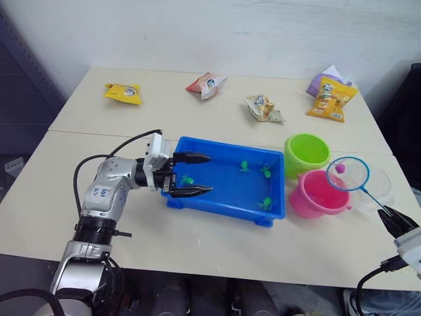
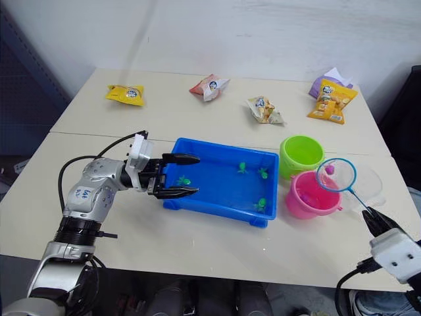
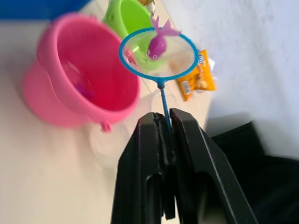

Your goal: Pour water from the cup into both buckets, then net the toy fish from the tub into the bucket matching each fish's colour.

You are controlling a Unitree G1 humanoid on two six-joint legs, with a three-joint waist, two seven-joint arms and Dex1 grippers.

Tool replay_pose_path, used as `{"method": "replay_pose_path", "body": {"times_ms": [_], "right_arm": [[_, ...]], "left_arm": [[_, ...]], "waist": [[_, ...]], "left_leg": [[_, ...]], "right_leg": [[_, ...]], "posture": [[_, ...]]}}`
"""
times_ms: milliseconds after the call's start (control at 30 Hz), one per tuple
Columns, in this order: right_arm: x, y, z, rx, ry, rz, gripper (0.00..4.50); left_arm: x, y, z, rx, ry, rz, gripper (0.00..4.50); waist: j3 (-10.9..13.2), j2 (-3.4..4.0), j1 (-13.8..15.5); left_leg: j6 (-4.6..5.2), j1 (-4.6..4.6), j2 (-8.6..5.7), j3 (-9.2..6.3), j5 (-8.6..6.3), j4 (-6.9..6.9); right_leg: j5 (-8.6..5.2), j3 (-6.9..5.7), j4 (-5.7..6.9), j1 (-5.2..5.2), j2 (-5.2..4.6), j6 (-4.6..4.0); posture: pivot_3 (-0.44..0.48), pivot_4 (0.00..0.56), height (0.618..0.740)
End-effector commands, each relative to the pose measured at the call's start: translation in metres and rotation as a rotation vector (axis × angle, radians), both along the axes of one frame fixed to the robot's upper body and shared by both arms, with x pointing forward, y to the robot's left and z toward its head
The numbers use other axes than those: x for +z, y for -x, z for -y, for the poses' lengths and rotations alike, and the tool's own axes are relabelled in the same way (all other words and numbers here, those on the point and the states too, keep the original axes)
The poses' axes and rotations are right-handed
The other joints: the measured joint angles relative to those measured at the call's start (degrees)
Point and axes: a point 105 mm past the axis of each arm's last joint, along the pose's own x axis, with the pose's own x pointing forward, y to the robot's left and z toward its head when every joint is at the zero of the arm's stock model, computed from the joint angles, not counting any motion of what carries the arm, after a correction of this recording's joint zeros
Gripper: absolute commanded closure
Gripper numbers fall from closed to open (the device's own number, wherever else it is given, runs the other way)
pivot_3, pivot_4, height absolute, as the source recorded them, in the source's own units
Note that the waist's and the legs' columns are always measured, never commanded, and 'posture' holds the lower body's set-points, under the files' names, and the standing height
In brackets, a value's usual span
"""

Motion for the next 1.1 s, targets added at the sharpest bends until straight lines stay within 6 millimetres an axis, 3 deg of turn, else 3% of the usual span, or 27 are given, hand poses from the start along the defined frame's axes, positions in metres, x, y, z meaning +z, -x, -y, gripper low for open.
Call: {"method": "replay_pose_path", "body": {"times_ms": [33,133,233,367,533,667,800,967,1100], "right_arm": [[0.004,0.003,0.004,0.02,0.21,0.07,4.5],[0.001,0.004,0.003,0.051,0.316,0.091,4.5],[0.004,0.005,-0.006,0.141,0.532,0.125,4.5],[-0.001,0.008,0.012,0.049,0.544,0.117,4.5],[0.015,0.005,0.004,0.083,0.561,0.19,4.5],[0.046,-0.009,-0.017,0.146,0.317,0.27,4.5],[0.046,-0.026,-0.057,0.389,0.179,0.071,4.5],[0.044,-0.052,-0.093,0.581,0.227,-0.17,4.5],[0.036,-0.075,-0.102,0.633,0.394,-0.293,4.5]], "left_arm": [[0.009,0.004,0.002,-0.01,0.015,0.039,0.07],[0.008,0.004,0.002,-0.007,0.015,0.038,0.07],[0.009,0.004,0.002,-0.008,0.015,0.04,0.07],[0.009,0.003,0.001,-0.006,0.012,0.044,0.07],[0.009,0.001,0.0,-0.003,0.012,0.051,0.07],[0.009,-0.003,-0.004,0.017,0.009,0.061,0.07],[0.006,-0.008,-0.017,0.048,-0.009,0.064,0.07],[-0.002,-0.008,-0.028,0.06,-0.041,0.044,0.07],[-0.005,-0.005,-0.024,0.053,-0.035,0.034,0.07]], "waist": [[0.0,0.0,0.0],[0.0,0.01,0.1],[0.0,0.04,0.1],[0.0,0.04,0.2],[0.0,0.04,0.0],[0.0,0.04,-0.5],[0.0,0.04,-1.3],[0.0,0.02,-1.2],[0.0,0.03,-1.1]], "left_leg": [[-0.01,0.0,0.0,0.0,0.01,0.0],[-0.06,0.01,0.01,0.0,0.03,0.0],[-0.07,0.02,0.01,0.04,0.04,0.0],[-0.13,0.05,0.03,0.01,0.05,0.0],[-0.13,0.09,0.04,0.03,0.05,0.0],[-0.14,0.56,0.05,0.06,0.03,-0.12],[-0.1,0.79,0.07,0.06,0.02,-0.23],[-0.04,0.75,0.09,0.06,0.01,-0.24],[0.05,0.66,0.07,0.04,-0.04,-0.15]], "right_leg": [[0.0,0.0,0.0,0.0,0.0,0.0],[0.0,0.0,0.0,0.01,0.02,0.0],[0.0,0.06,0.01,0.0,0.02,0.0],[-0.01,0.07,-0.01,0.04,0.06,-0.01],[-0.01,0.09,-0.01,0.07,0.07,-0.01],[-0.02,0.13,-0.08,0.52,0.08,-0.02],[-0.01,0.16,-0.08,0.69,0.09,-0.02],[-0.01,0.14,-0.08,0.65,0.08,-0.02],[-0.01,0.12,-0.1,0.6,0.0,-0.01]], "posture": [[0.0,0.15,0.738],[0.0,0.15,0.738],[0.0,0.15,0.738],[0.0,0.15,0.738],[0.0,0.15,0.738],[0.0,0.15,0.738],[0.0,0.15,0.738],[0.0,0.15,0.738],[0.0,0.15,0.738]]}}
